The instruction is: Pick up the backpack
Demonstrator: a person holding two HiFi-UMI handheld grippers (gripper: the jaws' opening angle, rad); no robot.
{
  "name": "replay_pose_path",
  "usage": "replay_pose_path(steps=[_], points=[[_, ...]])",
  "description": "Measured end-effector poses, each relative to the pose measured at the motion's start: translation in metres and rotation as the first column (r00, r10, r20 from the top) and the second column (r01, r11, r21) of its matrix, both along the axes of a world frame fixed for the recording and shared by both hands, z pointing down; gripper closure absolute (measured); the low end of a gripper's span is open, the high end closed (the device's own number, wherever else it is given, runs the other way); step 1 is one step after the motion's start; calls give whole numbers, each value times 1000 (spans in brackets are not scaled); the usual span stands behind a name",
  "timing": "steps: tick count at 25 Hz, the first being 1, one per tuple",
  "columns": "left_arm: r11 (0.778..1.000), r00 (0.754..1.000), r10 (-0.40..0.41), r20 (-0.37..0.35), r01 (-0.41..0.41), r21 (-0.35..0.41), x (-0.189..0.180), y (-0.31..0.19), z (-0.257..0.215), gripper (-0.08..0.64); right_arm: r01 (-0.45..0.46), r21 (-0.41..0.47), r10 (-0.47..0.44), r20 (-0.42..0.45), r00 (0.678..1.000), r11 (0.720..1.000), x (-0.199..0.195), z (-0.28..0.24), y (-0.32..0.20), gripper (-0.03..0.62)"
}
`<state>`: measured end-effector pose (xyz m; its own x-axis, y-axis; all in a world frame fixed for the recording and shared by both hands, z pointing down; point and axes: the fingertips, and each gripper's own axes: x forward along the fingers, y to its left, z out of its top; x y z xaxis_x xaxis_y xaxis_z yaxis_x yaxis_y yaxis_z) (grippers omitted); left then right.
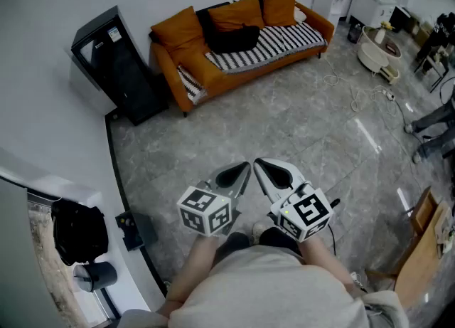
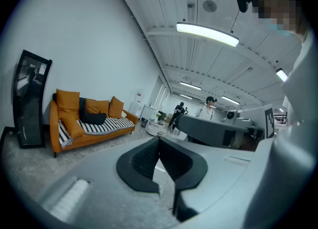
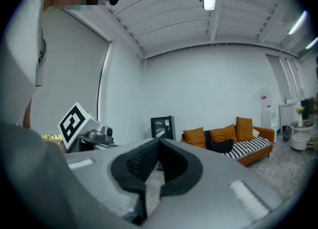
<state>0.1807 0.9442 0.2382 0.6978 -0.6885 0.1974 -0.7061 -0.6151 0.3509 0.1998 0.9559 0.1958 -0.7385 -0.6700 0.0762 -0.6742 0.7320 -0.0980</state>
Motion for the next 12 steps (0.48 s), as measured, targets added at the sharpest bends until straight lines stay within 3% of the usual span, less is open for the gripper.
replay_pose_path(steps=[6,12], points=[[1000,996,-15,89,15,10,-20,-7,14,554,4,-11,-4,-8,1000,1000,-17,9,-4,589],[999,997,-41,69,42,-11,-30,-8,20,554,-3,-36,4,30,1000,999,-13,10,-10,589]])
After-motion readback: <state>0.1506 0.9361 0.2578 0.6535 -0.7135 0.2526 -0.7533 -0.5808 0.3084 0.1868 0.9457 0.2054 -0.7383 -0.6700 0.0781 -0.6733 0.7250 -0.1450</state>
